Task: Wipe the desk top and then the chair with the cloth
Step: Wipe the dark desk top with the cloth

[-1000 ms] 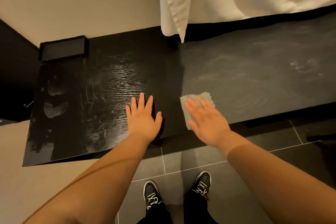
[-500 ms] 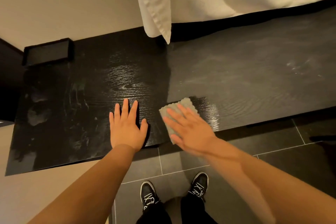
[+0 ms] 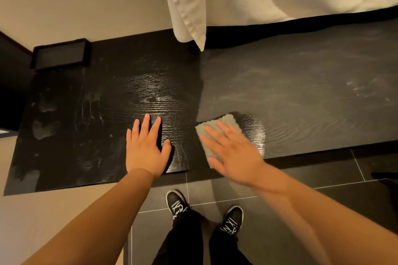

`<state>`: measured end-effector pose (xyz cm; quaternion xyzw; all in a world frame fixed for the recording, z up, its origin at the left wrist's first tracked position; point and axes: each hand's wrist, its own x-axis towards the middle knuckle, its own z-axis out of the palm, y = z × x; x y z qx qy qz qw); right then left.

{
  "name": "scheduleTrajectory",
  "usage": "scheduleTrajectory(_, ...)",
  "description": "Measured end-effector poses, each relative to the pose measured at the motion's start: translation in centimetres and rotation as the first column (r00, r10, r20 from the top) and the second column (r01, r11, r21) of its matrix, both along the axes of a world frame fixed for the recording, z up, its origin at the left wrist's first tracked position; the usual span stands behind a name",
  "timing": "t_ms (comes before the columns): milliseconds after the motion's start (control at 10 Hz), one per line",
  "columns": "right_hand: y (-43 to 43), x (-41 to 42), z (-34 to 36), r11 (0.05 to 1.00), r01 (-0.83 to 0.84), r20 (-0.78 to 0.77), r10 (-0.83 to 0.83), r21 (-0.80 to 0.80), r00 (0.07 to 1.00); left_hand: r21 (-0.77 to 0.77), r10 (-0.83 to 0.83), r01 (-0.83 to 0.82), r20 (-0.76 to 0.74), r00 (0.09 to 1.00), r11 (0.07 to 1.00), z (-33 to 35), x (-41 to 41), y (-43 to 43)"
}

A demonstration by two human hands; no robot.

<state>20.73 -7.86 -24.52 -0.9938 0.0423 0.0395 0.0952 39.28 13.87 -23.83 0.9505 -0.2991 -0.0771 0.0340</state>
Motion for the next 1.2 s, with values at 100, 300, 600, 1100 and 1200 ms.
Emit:
scheduleTrajectory(100, -4.4, -1.5, 0.4, 0.979, 0.192, -0.055, -0.196, -0.072, 0.979, -0.007, 0.000, 0.000, 0.004, 1.000, 1.000, 0.0, 0.0, -0.1)
scheduleTrajectory(300, -0.4, 1.0, 0.8, 0.932, 0.360, -0.066, -0.363, -0.052, 0.930, -0.020, 0.007, -0.007, 0.002, 1.000, 1.000, 0.2, 0.1, -0.2)
scheduleTrajectory(600, -4.6, 1.2, 0.1, 0.984, 0.170, -0.025, -0.171, -0.056, 0.985, -0.022, 0.006, -0.006, 0.002, 1.000, 1.000, 0.2, 0.1, -0.1)
scheduleTrajectory(1100, -4.0, 3.3, 0.0, 0.995, 0.081, -0.031, -0.083, -0.053, 0.996, -0.009, 0.000, 0.000, -0.006, 1.000, 1.000, 0.1, 0.3, 0.0)
scheduleTrajectory(1200, -5.5, 3.0, 0.7, 0.928, 0.362, -0.040, -0.367, -0.090, 0.929, -0.024, 0.006, -0.006, -0.007, 1.000, 1.000, 0.1, 0.2, -0.1)
